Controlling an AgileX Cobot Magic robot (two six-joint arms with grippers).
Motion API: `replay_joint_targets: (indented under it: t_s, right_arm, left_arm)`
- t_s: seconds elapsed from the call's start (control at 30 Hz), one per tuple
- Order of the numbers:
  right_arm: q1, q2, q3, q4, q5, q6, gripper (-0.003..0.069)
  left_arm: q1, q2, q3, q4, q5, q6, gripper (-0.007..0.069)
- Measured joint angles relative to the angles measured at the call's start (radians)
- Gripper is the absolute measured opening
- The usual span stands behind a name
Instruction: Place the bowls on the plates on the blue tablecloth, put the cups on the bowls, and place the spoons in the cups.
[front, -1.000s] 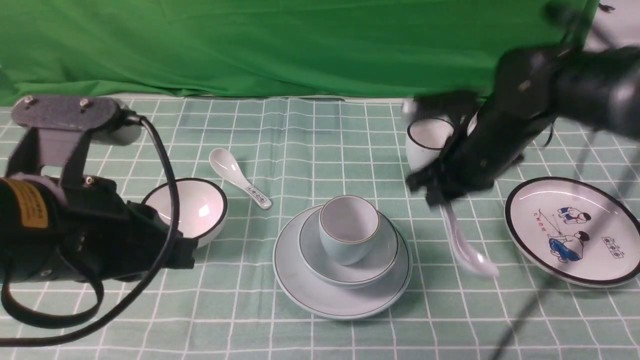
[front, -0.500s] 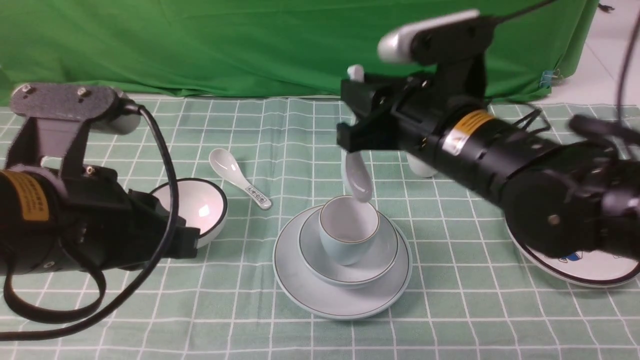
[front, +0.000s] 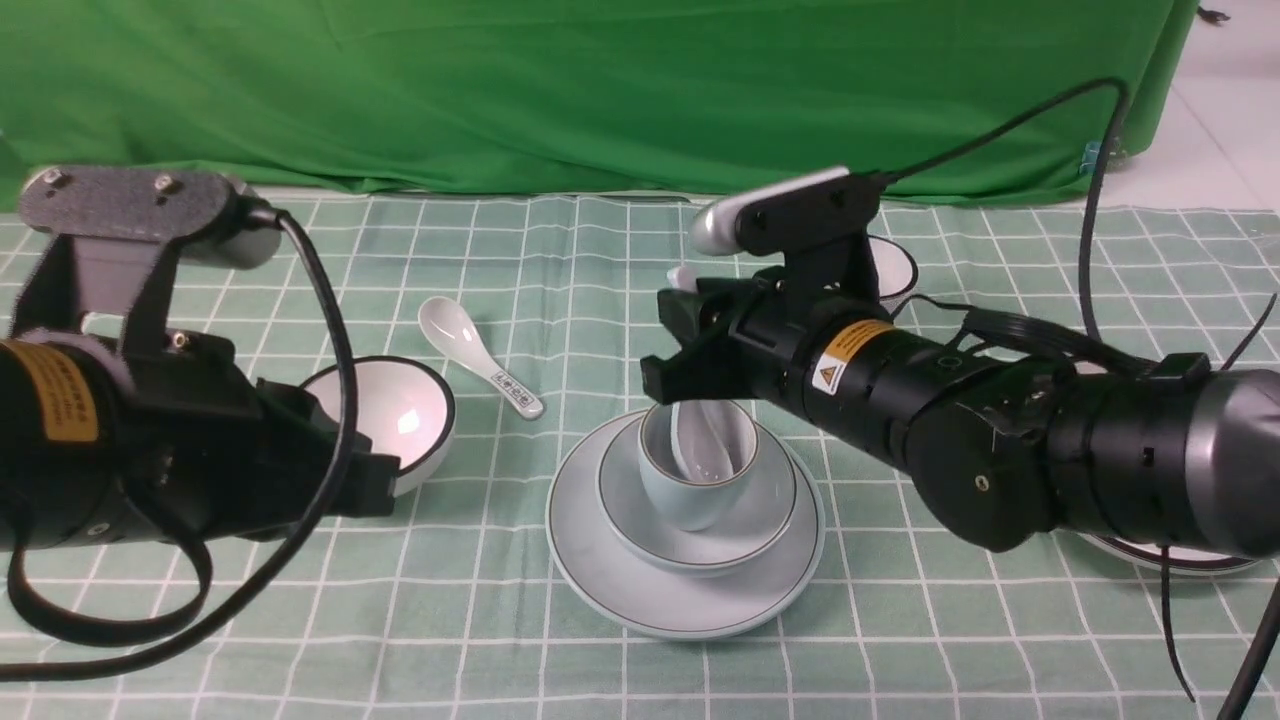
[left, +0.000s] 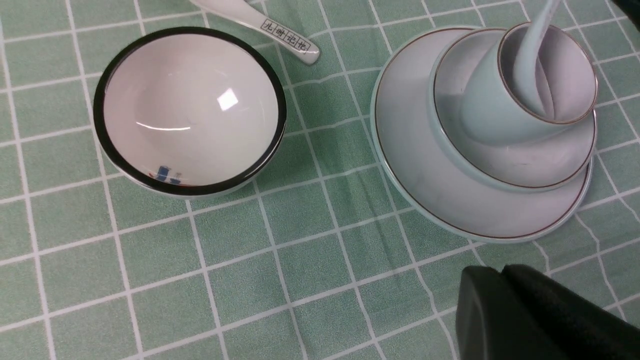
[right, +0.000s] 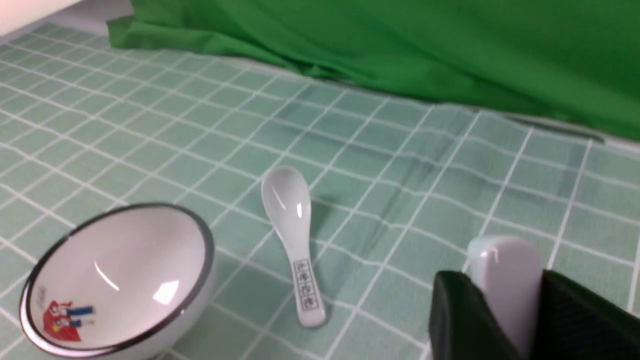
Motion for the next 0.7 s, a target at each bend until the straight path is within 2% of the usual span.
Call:
replay_joint_targets:
  t_s: [0.1, 0.17, 0.2, 0.23, 0.27, 0.33, 0.5, 0.63, 0.7]
  right_arm:
    - [0.001, -0.01, 0.0, 0.0, 0.067, 0.0, 0.0337]
    - [0.001, -0.053, 0.001, 0.0, 0.151, -0.011, 0.0371]
    - [0.001, -0.06, 0.001, 0.0, 0.172, -0.016, 0.0372]
    - [0.001, -0.147, 0.001, 0.0, 0.278, -0.057, 0.0368]
    - [0.001, -0.148, 0.001, 0.0, 0.292, -0.061, 0.0366]
    - [-0.001, -0.292, 0.001, 0.0, 0.456, -0.109, 0.0318]
    - [-0.06, -0.68, 0.006, -0.016, 0.8, -0.14, 0.0077]
    - [-0.116, -0.948, 0.069, -0.059, 0.902, -0.111, 0.003]
    - [-0.149, -1.188, 0.161, -0.106, 0.918, -0.049, 0.0024]
  left_arm:
    - [0.0, 0.0, 0.0, 0.0, 0.0, -0.003, 0.0008]
    - [0.0, 0.0, 0.0, 0.0, -0.001, -0.003, 0.0008]
    - [0.0, 0.0, 0.0, 0.0, -0.001, -0.003, 0.0008]
    - [0.0, 0.0, 0.0, 0.0, -0.004, -0.003, 0.0008]
    - [0.0, 0.0, 0.0, 0.0, -0.005, -0.003, 0.0008]
    - [0.0, 0.0, 0.0, 0.0, -0.008, -0.003, 0.0008]
    - [0.0, 0.0, 0.0, 0.001, -0.015, -0.003, 0.0008]
    - [0.0, 0.0, 0.0, 0.001, -0.036, -0.003, 0.0008]
    - [0.0, 0.0, 0.0, 0.001, -0.061, -0.003, 0.0008]
